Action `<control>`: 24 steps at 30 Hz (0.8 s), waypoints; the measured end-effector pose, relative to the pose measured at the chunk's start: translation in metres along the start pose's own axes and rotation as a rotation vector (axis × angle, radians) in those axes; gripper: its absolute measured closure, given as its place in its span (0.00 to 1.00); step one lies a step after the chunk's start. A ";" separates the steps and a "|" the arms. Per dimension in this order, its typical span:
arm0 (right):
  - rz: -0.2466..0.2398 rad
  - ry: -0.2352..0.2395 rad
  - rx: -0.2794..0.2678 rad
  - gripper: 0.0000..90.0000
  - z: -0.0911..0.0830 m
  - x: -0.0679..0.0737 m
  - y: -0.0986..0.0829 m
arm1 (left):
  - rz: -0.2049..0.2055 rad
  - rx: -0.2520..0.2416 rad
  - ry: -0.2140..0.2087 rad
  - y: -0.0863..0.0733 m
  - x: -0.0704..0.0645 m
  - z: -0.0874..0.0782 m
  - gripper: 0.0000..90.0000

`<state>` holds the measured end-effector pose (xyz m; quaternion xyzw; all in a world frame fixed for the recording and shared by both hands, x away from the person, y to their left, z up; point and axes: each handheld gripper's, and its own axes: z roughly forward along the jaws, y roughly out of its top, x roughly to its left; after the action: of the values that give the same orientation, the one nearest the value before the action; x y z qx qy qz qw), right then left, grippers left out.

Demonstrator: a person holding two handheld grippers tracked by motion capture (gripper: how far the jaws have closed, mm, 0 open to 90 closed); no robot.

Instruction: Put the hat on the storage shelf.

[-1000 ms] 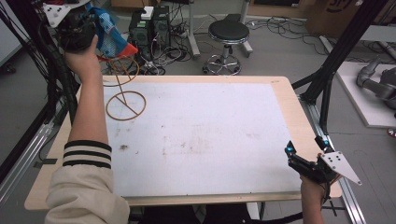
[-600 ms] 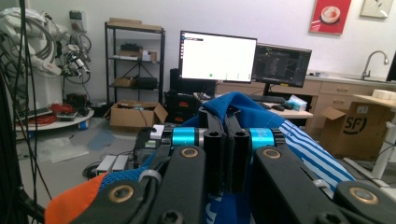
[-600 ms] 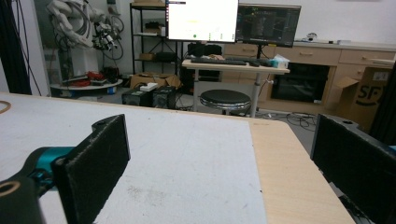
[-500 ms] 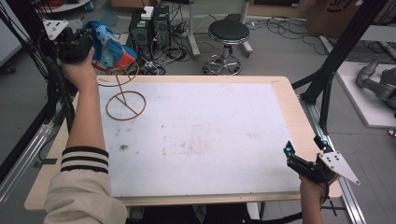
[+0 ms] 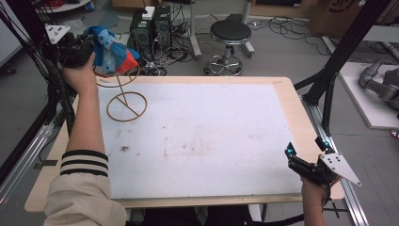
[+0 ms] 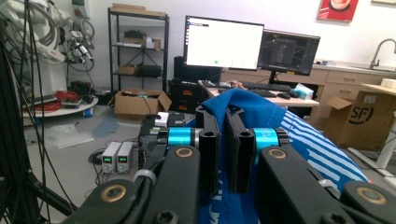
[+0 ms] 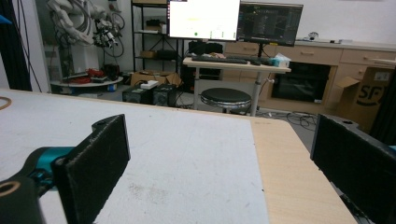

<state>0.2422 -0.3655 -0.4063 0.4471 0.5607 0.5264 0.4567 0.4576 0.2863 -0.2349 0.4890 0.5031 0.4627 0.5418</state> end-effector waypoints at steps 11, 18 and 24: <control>-0.004 0.002 -0.002 0.05 0.000 0.000 0.000 | -0.011 0.044 0.011 -0.011 0.008 0.001 0.89; -0.006 0.004 0.006 0.05 0.001 0.002 0.000 | -0.009 0.055 0.020 -0.015 0.012 0.000 0.84; -0.018 0.006 0.003 0.05 0.001 0.002 0.000 | -0.004 0.061 0.019 -0.018 0.013 0.000 0.81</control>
<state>0.2431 -0.3635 -0.4066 0.4414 0.5668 0.5227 0.4589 0.4583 0.2972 -0.2537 0.4999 0.5230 0.4509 0.5227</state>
